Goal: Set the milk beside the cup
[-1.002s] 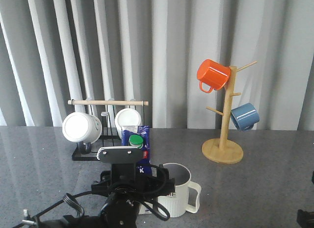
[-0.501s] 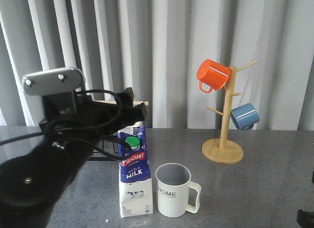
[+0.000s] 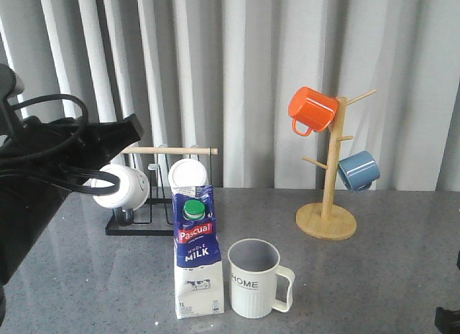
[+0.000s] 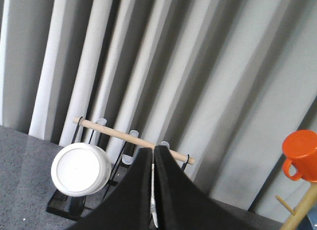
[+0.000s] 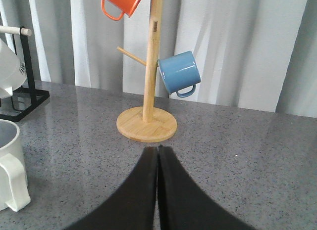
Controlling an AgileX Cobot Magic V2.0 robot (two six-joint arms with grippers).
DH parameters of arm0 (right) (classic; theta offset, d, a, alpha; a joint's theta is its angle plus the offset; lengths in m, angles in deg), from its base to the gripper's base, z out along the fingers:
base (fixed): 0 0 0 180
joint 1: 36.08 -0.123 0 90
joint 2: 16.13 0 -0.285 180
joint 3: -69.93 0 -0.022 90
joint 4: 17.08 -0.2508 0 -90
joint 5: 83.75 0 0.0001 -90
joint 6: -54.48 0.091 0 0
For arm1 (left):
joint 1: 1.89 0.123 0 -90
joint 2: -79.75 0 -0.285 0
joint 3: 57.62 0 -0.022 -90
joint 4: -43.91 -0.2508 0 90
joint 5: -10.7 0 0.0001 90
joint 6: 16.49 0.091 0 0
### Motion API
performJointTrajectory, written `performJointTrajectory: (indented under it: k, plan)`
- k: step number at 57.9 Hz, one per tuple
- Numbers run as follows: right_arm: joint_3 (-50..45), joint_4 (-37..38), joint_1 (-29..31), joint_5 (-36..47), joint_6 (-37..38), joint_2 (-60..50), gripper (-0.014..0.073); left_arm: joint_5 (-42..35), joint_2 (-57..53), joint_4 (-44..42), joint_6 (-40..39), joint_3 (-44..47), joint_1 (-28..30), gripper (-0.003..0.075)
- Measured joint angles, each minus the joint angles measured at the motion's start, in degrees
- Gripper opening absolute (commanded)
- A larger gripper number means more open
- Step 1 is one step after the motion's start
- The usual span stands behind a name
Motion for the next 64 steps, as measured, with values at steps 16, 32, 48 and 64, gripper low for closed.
performJointTrajectory:
  k: [16,32,48,64]
  plan:
    - [0.0,0.0,0.0,-0.1,0.0,0.0,-0.0009,9.3,-0.1,-10.7,-8.3,-4.6,0.0,-0.0008]
    - [0.0,0.0,0.0,-0.2,0.0,0.0,-0.0009,52.1,-2.2,-59.7,-30.8,-8.7,-0.1,-0.0008]
    - [0.0,0.0,0.0,-0.2,0.0,0.0,-0.0009,56.5,-17.6,-92.9,-69.6,15.0,9.9,-0.0008]
    - [0.0,0.0,0.0,-0.2,0.0,0.0,-0.0009,36.0,-44.2,-80.5,-57.4,47.3,19.9,-0.0008]
